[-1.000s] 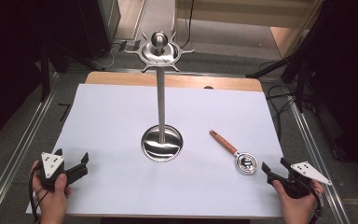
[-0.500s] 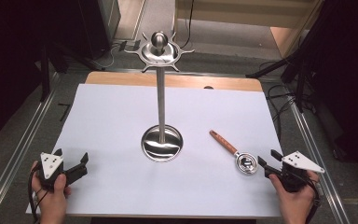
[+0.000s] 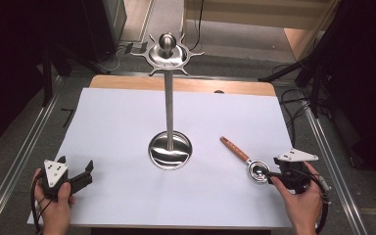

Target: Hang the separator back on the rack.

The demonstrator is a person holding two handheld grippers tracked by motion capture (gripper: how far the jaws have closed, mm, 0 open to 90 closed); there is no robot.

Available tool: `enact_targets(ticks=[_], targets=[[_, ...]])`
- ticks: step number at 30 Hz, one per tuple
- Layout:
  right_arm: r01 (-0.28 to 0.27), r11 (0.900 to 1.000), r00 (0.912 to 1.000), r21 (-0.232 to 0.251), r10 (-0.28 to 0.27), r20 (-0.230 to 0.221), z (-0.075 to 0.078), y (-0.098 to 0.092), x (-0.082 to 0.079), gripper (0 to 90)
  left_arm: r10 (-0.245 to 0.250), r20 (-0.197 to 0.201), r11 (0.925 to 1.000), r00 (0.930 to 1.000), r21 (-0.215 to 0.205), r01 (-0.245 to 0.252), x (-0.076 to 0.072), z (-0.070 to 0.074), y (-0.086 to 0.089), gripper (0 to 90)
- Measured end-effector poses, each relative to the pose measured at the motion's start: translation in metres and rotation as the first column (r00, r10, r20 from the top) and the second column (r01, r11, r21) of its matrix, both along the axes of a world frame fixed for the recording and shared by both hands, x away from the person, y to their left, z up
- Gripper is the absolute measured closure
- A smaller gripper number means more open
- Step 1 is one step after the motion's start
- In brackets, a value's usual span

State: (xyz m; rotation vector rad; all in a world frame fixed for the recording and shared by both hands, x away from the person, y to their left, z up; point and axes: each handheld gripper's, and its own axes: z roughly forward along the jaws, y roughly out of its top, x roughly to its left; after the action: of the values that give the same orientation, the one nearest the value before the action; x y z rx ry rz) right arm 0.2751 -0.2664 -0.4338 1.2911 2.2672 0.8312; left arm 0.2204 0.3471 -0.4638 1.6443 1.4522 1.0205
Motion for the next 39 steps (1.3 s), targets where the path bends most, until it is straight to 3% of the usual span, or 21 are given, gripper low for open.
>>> enact_targets(ticks=[4, 8, 13, 16, 30, 34, 39], targets=[[-0.035, 0.999, 0.9986, 0.000, 0.035, -0.041, 0.002, 0.007, 0.009, 41.7, 0.002, 0.008, 1.0000, 1.0000, 0.001, -0.002, -0.001, 0.000, 0.000, 14.1], [-0.050, 0.999, 0.9974, -0.011, 0.050, -0.052, 0.004, 0.011, 0.012, 41.4, 0.001, 0.011, 1.0000, 0.9999, 0.003, -0.001, -0.001, 0.000, 0.000, 14.1], [-0.074, 0.997, 0.9920, 0.022, 0.075, -0.102, 0.008, 0.016, 0.020, 48.6, 0.001, 0.013, 1.0000, 0.9999, 0.001, -0.001, -0.001, 0.000, 0.000, 14.1], [-0.060, 0.998, 0.9862, -0.014, 0.057, -0.155, 0.009, 0.022, 0.028, 51.2, 0.000, 0.014, 1.0000, 0.9999, 0.000, 0.000, -0.001, 0.000, 0.000, 14.1], [-0.080, 0.996, 0.9788, -0.035, 0.071, -0.192, 0.014, 0.034, 0.045, 50.5, -0.002, 0.008, 1.0000, 1.0000, -0.003, 0.002, -0.001, 0.000, 0.000, 14.1], [-0.106, 0.991, 0.9749, -0.082, 0.087, -0.205, 0.015, 0.045, 0.051, 52.4, -0.002, 0.006, 1.0000, 1.0000, 0.002, 0.002, 0.000, 0.000, 0.000, 14.1], [-0.124, 0.988, 0.9713, -0.094, 0.101, -0.215, 0.017, 0.053, 0.061, 52.5, -0.001, 0.008, 1.0000, 1.0000, 0.001, 0.001, -0.001, 0.000, 0.000, 14.1]])
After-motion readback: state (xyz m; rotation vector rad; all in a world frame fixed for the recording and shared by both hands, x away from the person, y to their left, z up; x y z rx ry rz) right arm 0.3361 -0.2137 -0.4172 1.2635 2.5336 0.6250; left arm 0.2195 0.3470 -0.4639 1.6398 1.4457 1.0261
